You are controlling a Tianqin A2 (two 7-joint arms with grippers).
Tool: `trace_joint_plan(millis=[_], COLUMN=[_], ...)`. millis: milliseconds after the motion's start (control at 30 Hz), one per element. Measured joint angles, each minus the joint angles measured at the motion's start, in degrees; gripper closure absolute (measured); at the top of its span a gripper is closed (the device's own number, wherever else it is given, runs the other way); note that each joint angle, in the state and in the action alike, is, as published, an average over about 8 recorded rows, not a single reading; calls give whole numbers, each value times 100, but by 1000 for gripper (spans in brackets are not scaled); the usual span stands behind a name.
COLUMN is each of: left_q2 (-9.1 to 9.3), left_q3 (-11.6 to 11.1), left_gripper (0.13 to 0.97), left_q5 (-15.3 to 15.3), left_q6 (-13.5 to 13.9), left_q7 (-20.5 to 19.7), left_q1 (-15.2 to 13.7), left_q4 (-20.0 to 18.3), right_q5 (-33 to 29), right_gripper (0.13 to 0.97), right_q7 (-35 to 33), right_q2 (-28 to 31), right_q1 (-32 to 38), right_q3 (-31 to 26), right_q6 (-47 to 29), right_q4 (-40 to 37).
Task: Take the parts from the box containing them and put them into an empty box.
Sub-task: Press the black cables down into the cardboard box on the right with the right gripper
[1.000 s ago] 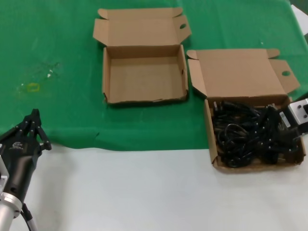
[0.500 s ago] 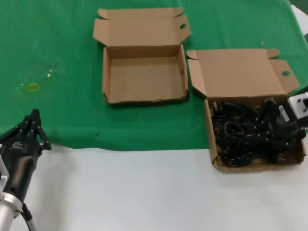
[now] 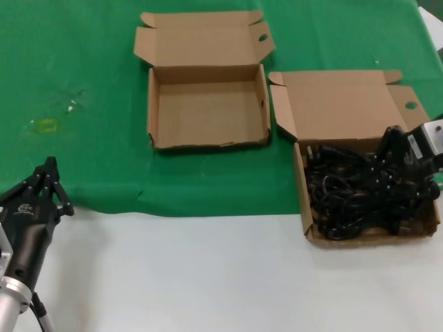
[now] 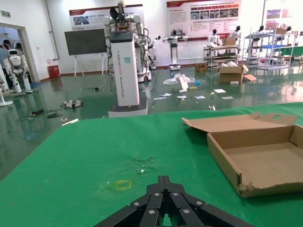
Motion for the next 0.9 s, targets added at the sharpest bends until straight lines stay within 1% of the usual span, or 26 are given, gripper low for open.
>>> trace_joint_plan(millis=[233,533,800,900], left_q2=[0,0,0,0], left_q3=[0,0,0,0], left_gripper=[953,953,953,953], left_q5=[1,2,2,2], left_q6=[0,0,0,0], left_q7=[-2,0,0,0], left_q1=[0,0,0,0], left_q4=[0,0,0,0], right_q5=[29,38,20,18], right_gripper=[918,859,728,728], right_q7=[15,-102,-277,-341], right_q2=[6,-68,-152,-194], right_q1=[-105,-107,-120,-129], right_q3=[14,-7,-59,-81], right_q6=[42,73,108,121], right_q4=[-17,-200,-415,-498])
